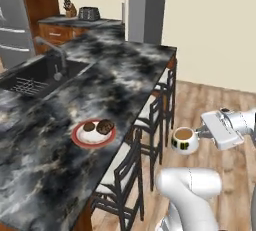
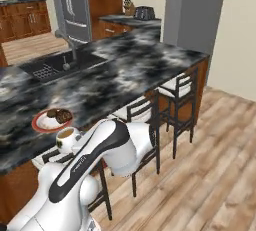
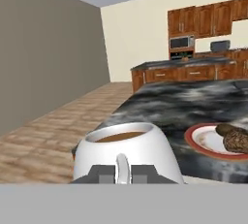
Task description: Pick up the brewed coffee from the coffee machine and place it next to the breakfast plate on the dining counter.
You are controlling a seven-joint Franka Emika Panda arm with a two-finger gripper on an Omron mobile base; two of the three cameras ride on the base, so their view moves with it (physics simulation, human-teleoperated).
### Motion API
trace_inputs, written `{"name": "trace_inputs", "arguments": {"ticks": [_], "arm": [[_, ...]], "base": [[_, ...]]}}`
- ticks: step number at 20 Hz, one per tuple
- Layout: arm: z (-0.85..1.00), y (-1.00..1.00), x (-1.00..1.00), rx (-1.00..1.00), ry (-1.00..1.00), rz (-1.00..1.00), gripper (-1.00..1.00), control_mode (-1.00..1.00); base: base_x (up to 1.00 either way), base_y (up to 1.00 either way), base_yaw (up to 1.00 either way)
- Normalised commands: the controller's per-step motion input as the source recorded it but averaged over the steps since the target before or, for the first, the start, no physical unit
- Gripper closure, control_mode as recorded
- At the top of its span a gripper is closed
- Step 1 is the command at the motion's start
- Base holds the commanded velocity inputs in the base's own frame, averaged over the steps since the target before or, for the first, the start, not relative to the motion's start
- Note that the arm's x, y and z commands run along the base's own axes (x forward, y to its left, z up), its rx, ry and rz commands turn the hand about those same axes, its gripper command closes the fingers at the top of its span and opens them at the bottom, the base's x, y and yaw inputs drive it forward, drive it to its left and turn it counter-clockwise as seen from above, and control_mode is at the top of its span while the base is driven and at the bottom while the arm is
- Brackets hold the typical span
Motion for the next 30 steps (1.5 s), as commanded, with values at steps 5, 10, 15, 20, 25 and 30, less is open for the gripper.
{"name": "trace_inputs", "arguments": {"ticks": [5, 10, 15, 20, 25, 30], "arm": [[0.0, 0.0, 0.0, 0.0, 0.0, 0.0, 1.0, 1.0], [0.0, 0.0, 0.0, 0.0, 0.0, 0.0, 1.0, 1.0], [0.0, 0.0, 0.0, 0.0, 0.0, 0.0, 1.0, 1.0], [0.0, 0.0, 0.0, 0.0, 0.0, 0.0, 1.0, 1.0], [0.0, 0.0, 0.0, 0.0, 0.0, 0.0, 1.0, 1.0], [0.0, 0.0, 0.0, 0.0, 0.0, 0.0, 1.0, 1.0]], "base": [[1.0, -0.16, 0.7], [1.0, -0.27, 0.65], [1.0, -0.33, 0.63], [1.0, -0.38, 0.63], [1.0, -0.47, 0.61], [1.0, -0.62, 0.54]]}}
